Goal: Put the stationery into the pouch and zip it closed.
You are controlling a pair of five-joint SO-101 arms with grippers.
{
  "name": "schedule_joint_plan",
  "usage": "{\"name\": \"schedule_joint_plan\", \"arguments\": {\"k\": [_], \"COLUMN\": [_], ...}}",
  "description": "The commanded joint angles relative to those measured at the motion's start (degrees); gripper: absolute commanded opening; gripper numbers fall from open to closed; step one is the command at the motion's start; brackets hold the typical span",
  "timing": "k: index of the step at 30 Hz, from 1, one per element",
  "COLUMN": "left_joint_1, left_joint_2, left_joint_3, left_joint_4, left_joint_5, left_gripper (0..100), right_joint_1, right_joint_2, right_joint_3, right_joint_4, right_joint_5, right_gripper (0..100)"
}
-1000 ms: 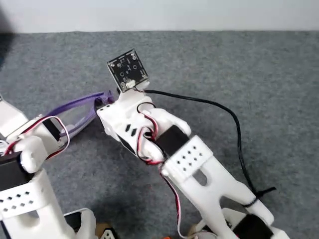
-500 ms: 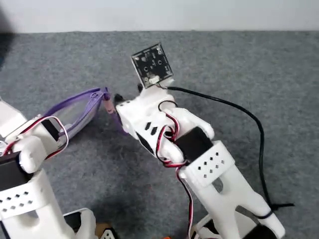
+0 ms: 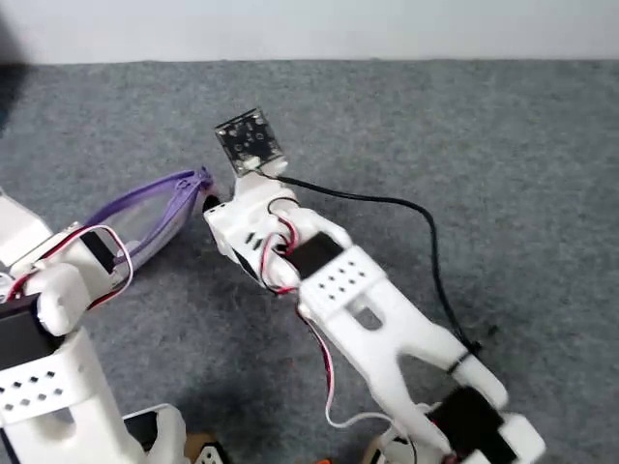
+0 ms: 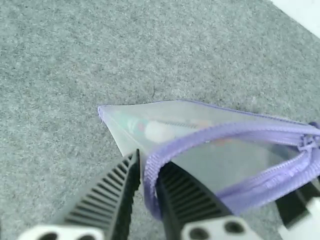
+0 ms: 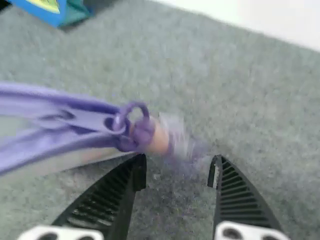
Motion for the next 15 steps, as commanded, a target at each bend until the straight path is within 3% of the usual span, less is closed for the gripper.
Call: {"name": "schedule_joint_plan", "arguments": {"k": [1,15], "left_joint_1": [0.1,0.1], "left_joint_2": [0.6,0.4], "left_joint_3": [-2.6,-2.6], "left_joint_4": [-0.1,-0.1], "left_joint_5": [0.5,0.5], "left_gripper": [1,1], "right_joint_1": [-1.5,-2.8], "right_joint_2": [0.7,2.7], "right_joint_3": [-5.6,-6.2], "right_joint_4": [0.9,0.8], "right_joint_5": [0.5,2.3], "right_gripper": [19.4,19.3]}}
